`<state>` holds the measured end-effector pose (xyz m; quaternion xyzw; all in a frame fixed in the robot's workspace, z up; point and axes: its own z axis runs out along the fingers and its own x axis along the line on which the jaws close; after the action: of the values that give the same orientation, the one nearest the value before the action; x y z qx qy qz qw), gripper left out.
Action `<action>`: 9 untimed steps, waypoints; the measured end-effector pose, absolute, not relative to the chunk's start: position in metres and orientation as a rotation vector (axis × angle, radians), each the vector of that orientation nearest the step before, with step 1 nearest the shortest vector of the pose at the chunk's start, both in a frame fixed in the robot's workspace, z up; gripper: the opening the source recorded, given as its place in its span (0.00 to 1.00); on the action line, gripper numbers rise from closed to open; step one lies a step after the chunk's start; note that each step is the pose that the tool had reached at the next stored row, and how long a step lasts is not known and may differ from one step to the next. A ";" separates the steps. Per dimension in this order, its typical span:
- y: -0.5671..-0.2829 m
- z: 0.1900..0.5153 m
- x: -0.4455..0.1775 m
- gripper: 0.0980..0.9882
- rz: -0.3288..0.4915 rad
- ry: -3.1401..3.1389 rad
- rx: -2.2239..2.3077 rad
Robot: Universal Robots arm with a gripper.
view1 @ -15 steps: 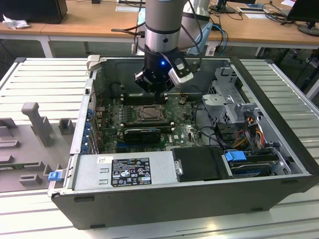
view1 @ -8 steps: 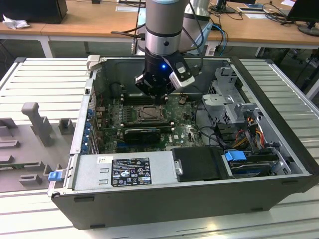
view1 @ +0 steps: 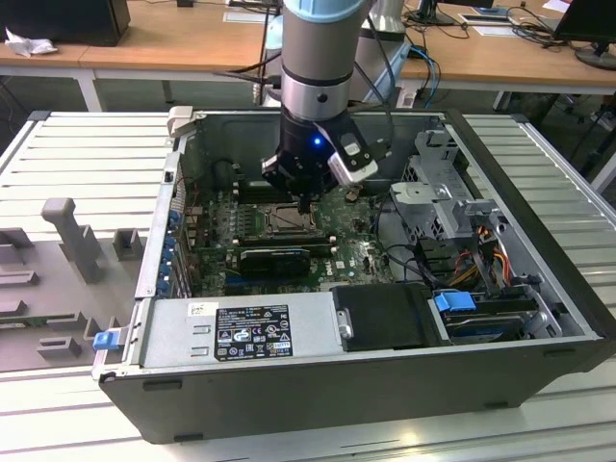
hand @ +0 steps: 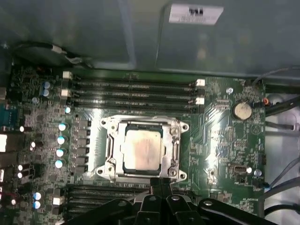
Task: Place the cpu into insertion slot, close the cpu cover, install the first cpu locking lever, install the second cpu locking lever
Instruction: 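Install the second cpu locking lever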
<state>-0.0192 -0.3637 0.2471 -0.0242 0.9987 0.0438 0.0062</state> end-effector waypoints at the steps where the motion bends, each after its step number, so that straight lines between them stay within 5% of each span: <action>1: -0.366 0.246 -0.019 0.01 0.137 3.126 -0.075; 9: -0.377 0.241 -0.037 0.01 0.164 3.126 -0.075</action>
<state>-0.0369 -0.3772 0.2413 -0.0241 0.9983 0.0523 0.0051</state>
